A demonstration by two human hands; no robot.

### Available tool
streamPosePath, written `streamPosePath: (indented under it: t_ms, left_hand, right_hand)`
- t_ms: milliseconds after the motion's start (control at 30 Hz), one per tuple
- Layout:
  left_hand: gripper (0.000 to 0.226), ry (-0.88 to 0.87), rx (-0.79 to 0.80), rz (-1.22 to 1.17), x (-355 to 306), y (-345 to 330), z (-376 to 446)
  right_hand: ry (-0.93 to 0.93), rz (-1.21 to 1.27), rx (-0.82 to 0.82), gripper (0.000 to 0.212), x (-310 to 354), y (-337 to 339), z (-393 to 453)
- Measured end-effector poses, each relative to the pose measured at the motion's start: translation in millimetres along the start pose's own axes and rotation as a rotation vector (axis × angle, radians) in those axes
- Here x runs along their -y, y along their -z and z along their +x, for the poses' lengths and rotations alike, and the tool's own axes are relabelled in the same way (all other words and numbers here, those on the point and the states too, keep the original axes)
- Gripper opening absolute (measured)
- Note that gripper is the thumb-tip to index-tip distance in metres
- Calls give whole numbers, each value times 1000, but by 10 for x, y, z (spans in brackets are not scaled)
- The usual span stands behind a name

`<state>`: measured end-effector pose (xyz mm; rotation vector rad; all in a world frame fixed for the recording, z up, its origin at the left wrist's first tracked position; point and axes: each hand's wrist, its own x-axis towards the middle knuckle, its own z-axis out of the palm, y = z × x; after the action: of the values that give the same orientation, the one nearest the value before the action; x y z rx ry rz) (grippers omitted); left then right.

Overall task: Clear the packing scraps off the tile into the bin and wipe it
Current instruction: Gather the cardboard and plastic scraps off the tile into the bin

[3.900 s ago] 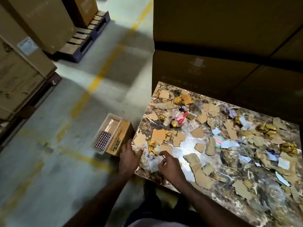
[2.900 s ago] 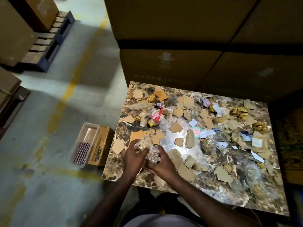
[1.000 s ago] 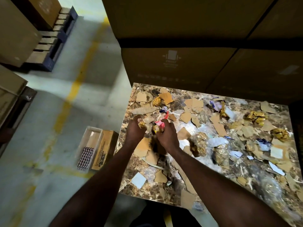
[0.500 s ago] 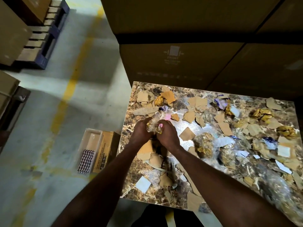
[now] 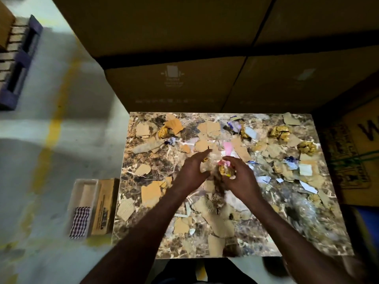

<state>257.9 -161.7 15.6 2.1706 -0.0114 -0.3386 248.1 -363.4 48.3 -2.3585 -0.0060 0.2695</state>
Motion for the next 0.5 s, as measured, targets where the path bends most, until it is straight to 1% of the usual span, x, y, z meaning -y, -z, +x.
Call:
streamPosePath:
  t_ms: [133, 200, 267, 333, 400, 500]
  left_hand:
    - [96, 3, 61, 93, -126, -433, 97]
    - [94, 12, 131, 77, -178, -584, 105]
    - [90, 20, 189, 78, -206, -692, 88]
    - [89, 25, 206, 104, -201, -796, 73]
    - [90, 19, 212, 167, -186, -871, 64]
    - [90, 4, 217, 347, -234, -956, 80]
  right_hand:
    - [-77, -85, -16, 63, -336, 252, -182]
    - [-150, -84, 31, 64, -426, 275, -223]
    - [-172, -81, 95, 59, -458, 245, -240]
    - [-182, -89, 128, 60, -503, 207, -241]
    - [-203, -115, 142, 64, -527, 157, -239]
    - [-204, -195, 153, 54, -636, 34, -240]
